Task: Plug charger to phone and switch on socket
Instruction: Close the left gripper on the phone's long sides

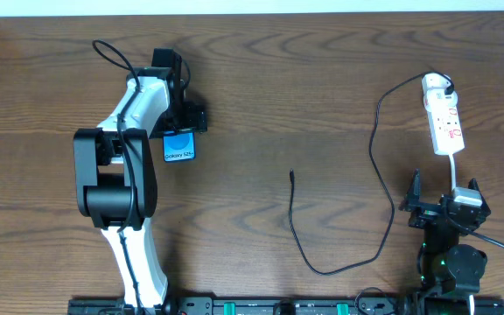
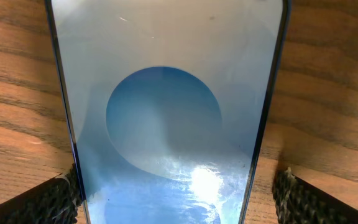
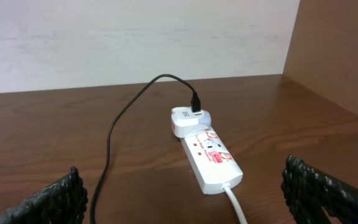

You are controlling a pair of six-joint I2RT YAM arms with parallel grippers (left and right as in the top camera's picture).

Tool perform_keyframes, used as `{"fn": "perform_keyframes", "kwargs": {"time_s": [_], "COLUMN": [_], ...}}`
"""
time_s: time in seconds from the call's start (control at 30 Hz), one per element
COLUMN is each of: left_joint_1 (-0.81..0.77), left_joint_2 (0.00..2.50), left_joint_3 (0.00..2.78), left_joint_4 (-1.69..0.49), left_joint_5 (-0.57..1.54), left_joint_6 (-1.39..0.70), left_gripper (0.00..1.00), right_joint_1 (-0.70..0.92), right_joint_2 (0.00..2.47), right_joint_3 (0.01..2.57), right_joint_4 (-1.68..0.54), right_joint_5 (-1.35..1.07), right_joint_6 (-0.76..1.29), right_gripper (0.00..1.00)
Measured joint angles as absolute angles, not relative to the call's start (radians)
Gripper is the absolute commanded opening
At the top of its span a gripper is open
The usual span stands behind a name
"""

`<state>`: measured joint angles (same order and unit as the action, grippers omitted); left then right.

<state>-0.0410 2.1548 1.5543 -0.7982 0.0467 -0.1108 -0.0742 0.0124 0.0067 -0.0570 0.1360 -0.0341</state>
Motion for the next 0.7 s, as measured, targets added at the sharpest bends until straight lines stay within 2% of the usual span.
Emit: {"fn": "perform_keyframes", "kwargs": {"time_s": [0.7], "left_joint_1": [-0.040], "left_joint_2": [2.159], "left_joint_3": [1.554], "left_joint_4": [-0.798], "left_joint_5": [0.054], "left_joint_6": [-0.107], "left_gripper": [0.98], "right_joint_1": [-0.074], "right_joint_2": [0.013], "right_joint_3": [0.007], "right_joint_4": [-0.057], "right_joint_5": [0.136], "right_joint_6": [-0.034], "right_gripper": [0.99]}}
